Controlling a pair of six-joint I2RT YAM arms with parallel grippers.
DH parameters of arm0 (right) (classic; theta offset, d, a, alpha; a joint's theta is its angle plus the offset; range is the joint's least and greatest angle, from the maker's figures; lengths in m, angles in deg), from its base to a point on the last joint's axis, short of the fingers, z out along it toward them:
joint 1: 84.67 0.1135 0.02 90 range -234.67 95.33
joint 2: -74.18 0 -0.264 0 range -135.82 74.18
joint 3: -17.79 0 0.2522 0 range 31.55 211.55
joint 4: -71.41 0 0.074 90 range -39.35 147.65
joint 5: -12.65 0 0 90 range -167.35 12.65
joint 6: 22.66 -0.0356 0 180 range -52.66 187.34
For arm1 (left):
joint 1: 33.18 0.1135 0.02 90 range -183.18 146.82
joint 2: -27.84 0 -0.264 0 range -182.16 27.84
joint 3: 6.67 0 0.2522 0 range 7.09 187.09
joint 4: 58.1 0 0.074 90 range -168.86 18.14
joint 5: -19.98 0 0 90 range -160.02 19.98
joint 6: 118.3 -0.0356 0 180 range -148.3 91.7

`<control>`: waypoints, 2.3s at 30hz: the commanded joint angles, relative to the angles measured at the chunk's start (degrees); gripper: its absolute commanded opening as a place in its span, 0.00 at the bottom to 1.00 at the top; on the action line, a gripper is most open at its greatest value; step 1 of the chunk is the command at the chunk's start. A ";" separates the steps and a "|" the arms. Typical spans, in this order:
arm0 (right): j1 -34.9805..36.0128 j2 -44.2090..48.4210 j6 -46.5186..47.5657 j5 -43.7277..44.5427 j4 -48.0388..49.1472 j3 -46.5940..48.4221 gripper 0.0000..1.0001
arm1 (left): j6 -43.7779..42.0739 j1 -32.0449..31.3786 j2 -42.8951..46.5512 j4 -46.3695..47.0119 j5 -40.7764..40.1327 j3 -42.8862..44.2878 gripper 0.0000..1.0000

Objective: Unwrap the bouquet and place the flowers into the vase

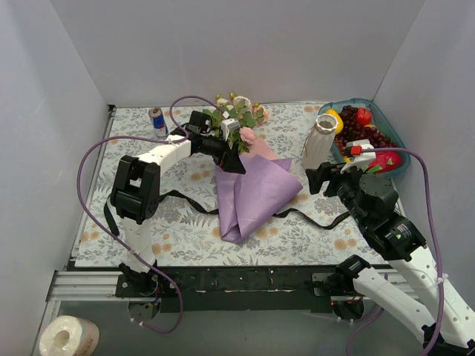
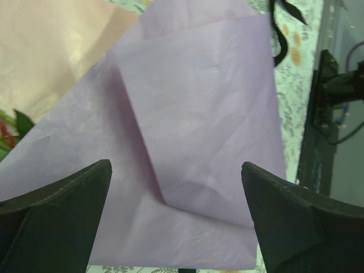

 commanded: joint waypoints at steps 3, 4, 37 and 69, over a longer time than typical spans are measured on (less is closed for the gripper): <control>-0.11 0.90 0.81 -0.07 0.56 2.36 0.82 | -3.37 -0.39 -1.02 -9.70 18.75 5.39 0.98; -0.20 0.82 0.72 -0.07 0.56 2.36 0.82 | -6.69 -0.56 -2.25 -12.94 19.81 6.97 0.98; -0.11 1.78 0.37 0.02 -0.41 3.68 0.80 | -12.26 -3.20 -4.20 -19.92 16.40 10.15 0.91; -0.02 2.75 2.30 4.85 -4.01 8.51 0.82 | -2.42 -25.61 -4.90 -27.57 22.63 37.57 0.98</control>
